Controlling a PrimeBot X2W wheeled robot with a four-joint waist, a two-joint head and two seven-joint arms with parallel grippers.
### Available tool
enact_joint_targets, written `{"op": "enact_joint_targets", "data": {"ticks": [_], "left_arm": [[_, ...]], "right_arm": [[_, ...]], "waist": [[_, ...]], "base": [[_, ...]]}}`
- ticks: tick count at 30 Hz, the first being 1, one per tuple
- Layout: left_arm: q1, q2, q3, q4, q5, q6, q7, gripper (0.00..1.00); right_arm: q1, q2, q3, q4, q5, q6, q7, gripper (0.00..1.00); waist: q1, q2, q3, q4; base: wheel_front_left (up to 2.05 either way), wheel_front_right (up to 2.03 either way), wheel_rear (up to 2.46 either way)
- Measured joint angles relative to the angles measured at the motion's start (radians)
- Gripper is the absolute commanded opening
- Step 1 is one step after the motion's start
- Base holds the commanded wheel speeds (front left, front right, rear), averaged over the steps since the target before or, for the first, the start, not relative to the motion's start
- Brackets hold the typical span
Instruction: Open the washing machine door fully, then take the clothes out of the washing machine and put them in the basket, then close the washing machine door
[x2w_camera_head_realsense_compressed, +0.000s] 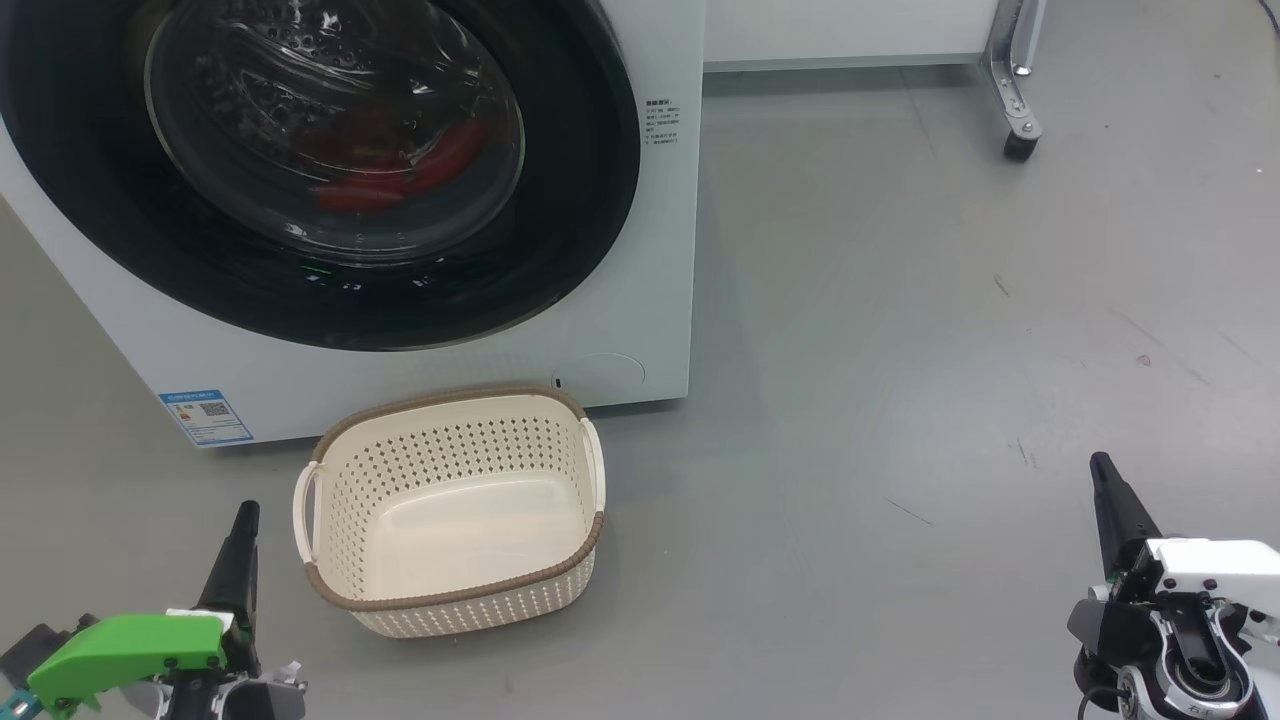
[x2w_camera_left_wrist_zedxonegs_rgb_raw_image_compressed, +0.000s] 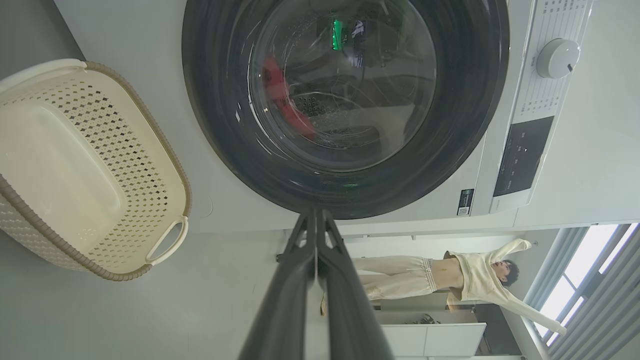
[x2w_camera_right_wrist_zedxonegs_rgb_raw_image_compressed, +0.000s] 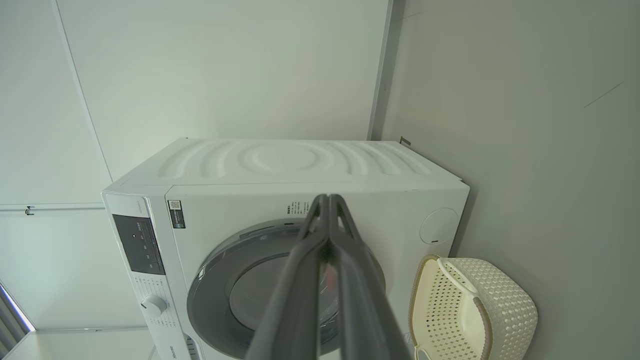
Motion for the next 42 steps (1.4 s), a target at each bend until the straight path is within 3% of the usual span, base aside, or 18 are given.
{"op": "enact_joint_targets", "data": {"ticks": [36, 37, 38, 39, 42], "left_arm": [[0.0, 0.0, 0.0, 0.0, 0.0, 0.0, 0.0, 0.0], [0.001, -0.001, 0.0, 0.003, 0.0, 0.001, 0.0, 1.0], [0.005, -0.005, 0.0, 0.011, 0.001, 0.001, 0.0, 0.0], [0.014, -0.011, -0.001, 0.024, 0.002, 0.001, 0.0, 1.0], [0.045, -0.025, -0.003, 0.056, 0.002, 0.001, 0.0, 1.0]], "right_arm": [[0.0, 0.0, 0.0, 0.0, 0.0, 0.0, 0.0, 0.0], [0.001, 0.001, 0.0, 0.003, 0.0, -0.001, 0.0, 1.0], [0.005, 0.004, 0.0, 0.011, 0.0, -0.001, 0.0, 0.0], [0.014, 0.009, 0.0, 0.022, 0.0, -0.001, 0.0, 1.0], [0.051, 0.026, 0.001, 0.056, 0.0, -0.001, 0.0, 1.0]], "waist": [[0.0, 0.0, 0.0, 0.0], [0.0, 0.0, 0.0, 0.0], [0.0, 0.0, 0.0, 0.0], [0.0, 0.0, 0.0, 0.0], [0.0, 0.0001, 0.0, 0.0]], "base": [[0.0, 0.0, 0.0], [0.0, 0.0, 0.0], [0.0, 0.0, 0.0], [0.0, 0.0, 0.0], [0.0, 0.0, 0.0]]}}
